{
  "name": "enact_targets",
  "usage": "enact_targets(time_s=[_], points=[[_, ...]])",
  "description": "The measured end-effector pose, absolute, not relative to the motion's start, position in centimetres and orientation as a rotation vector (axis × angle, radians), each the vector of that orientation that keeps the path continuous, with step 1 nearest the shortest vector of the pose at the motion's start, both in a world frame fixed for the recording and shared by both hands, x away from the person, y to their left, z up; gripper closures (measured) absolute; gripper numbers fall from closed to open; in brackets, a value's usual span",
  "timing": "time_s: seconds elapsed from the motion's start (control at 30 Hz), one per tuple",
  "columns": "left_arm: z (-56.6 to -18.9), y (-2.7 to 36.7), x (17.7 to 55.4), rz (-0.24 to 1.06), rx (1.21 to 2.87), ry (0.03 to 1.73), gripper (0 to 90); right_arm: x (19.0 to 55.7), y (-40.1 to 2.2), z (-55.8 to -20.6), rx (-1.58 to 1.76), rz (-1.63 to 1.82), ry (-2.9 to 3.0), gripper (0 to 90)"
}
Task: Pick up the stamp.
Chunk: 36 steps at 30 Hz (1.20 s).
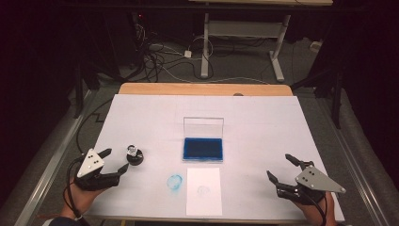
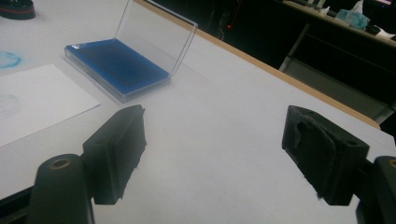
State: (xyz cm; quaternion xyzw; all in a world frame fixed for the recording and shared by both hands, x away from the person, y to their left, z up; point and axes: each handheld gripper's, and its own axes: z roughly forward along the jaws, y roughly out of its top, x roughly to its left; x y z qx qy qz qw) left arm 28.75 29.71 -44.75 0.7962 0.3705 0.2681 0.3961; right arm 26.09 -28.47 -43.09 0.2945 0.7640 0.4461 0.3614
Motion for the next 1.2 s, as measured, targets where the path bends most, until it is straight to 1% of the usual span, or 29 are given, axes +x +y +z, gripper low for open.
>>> enact_targets(time_s=[0.13, 0.5, 0.87, 1.0, 1.03, 1.1, 1.13, 1.2], points=[[-44.7, 29.3, 29.9, 0.628, 2.015, 0.942, 19.2, 26.2, -28.3, -43.2, 0.759, 1.144, 1.976, 21.6], [-45.5, 28.1, 33.4, 0.570, 2.086, 0.998, 19.2, 26.3, -28.2, -43.5, 0.755, 1.138, 2.000, 22.6], [-46.0, 27.4, 34.7, 0.540, 2.103, 1.003, 19.9, 26.3, -28.2, -43.6, 0.753, 1.137, 2.001, 22.3], [-46.0, 27.5, 34.7, 0.535, 2.100, 1.004, 22.5, 26.3, -28.2, -43.5, 0.751, 1.139, 1.999, 22.4], [-46.1, 27.5, 34.7, 0.535, 2.098, 1.002, 24.6, 26.3, -28.2, -43.6, 0.751, 1.139, 1.999, 22.3], [-46.1, 27.5, 34.6, 0.533, 2.105, 0.995, 25.9, 26.3, -28.2, -43.5, 0.748, 1.139, 1.999, 22.3], [-46.2, 27.4, 34.6, 0.529, 2.112, 0.983, 29.2, 26.3, -28.2, -43.5, 0.745, 1.137, 2.000, 22.3], [-46.2, 27.4, 34.6, 0.532, 2.111, 0.985, 30.7, 26.2, -28.1, -43.5, 0.739, 1.132, 1.998, 22.3]])
